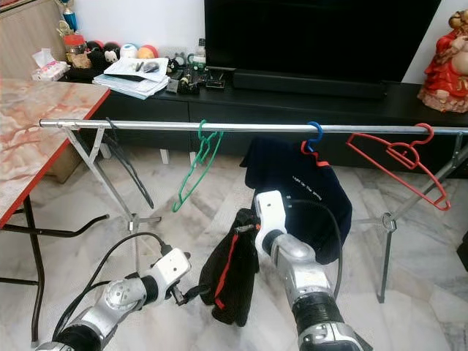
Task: Hang hanger
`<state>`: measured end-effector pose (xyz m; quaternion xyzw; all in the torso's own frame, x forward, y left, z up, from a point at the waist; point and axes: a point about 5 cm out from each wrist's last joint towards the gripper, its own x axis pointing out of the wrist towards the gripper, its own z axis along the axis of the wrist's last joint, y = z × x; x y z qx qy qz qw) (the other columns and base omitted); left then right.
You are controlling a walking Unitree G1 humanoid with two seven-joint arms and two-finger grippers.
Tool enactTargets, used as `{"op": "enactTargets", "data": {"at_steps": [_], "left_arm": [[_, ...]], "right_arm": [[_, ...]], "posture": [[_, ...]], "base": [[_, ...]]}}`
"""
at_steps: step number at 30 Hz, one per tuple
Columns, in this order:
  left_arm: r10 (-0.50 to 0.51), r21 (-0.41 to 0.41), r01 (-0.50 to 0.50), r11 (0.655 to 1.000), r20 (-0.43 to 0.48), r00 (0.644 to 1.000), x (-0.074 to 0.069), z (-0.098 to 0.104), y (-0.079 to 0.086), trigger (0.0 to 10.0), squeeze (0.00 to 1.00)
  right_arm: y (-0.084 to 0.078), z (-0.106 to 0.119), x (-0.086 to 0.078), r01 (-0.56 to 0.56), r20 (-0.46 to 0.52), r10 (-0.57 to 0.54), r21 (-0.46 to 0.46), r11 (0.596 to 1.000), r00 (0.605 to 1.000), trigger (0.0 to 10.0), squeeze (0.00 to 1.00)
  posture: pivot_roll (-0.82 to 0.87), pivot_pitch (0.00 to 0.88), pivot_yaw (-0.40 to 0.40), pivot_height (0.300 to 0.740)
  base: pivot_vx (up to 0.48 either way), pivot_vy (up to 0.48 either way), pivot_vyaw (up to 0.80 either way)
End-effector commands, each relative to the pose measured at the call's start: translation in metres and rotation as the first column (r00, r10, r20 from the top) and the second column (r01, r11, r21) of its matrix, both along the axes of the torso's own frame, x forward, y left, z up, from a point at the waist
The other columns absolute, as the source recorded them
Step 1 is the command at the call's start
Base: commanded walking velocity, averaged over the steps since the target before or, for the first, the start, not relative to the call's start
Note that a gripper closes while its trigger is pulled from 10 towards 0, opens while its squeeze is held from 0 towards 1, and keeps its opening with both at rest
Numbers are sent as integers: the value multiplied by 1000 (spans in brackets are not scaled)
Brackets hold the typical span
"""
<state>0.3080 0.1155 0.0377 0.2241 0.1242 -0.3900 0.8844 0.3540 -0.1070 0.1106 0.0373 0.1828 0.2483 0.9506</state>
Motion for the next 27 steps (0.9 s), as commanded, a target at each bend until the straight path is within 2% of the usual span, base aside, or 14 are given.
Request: {"op": "enactTargets", "data": {"at_steps": [1,2,3,7,9,10,13,16,20,23,27], "left_arm": [[-13,2,13,1000,0,1000,1,1,-3,10000,1000],[4,-5,-4,1000,4,1000,3,2,-3,10000,278],[15,-10,-15,1000,5,1000,4,3,-4,10000,0],[39,-35,-39,999,6,999,7,6,-6,10000,0],[71,-66,-71,995,1,997,11,8,-8,10000,0],[71,-66,-71,995,1,997,11,8,-8,10000,0],[114,-89,-114,989,-5,993,16,12,-10,10000,0],[106,-110,-107,988,-14,994,17,13,-12,10000,0],[57,-156,-64,986,-49,997,16,15,-15,10000,0],[34,-162,-44,986,-65,997,15,15,-16,10000,0],[31,-144,-41,989,-68,997,15,15,-14,10000,0]], "right_arm": [[5,16,2,-16,39,15,11,1000,999,10000,0],[9,24,0,-30,49,30,-5,1000,998,10000,0],[10,28,-1,-34,54,35,-11,999,998,10000,0],[17,43,-7,-45,76,46,-12,999,996,10000,0],[30,59,-14,-65,98,68,-30,997,993,10000,0],[30,59,-14,-65,98,68,-30,997,993,10000,0],[50,78,-24,-96,132,98,-21,995,986,10000,0],[61,83,-30,-121,138,122,-13,993,983,10000,0],[81,82,-36,-151,116,155,-42,988,981,10000,0],[88,74,-40,-148,84,158,-116,982,984,10000,0],[94,64,-41,-138,35,145,-157,978,989,10000,0]], "posture": [[-14,76,-27,721],[-15,77,-30,721],[-15,77,-30,721],[-20,78,-33,721],[-22,79,-37,721],[-22,79,-37,721],[-24,77,-38,721],[-23,77,-39,721],[-17,75,-46,721],[-9,75,-48,721],[7,75,-51,721]], "base": [[0,0,0],[0,0,0],[0,0,0],[0,0,0],[0,0,0],[0,0,0],[0,0,0],[0,0,0],[0,0,0],[0,0,0],[0,0,0]]}}
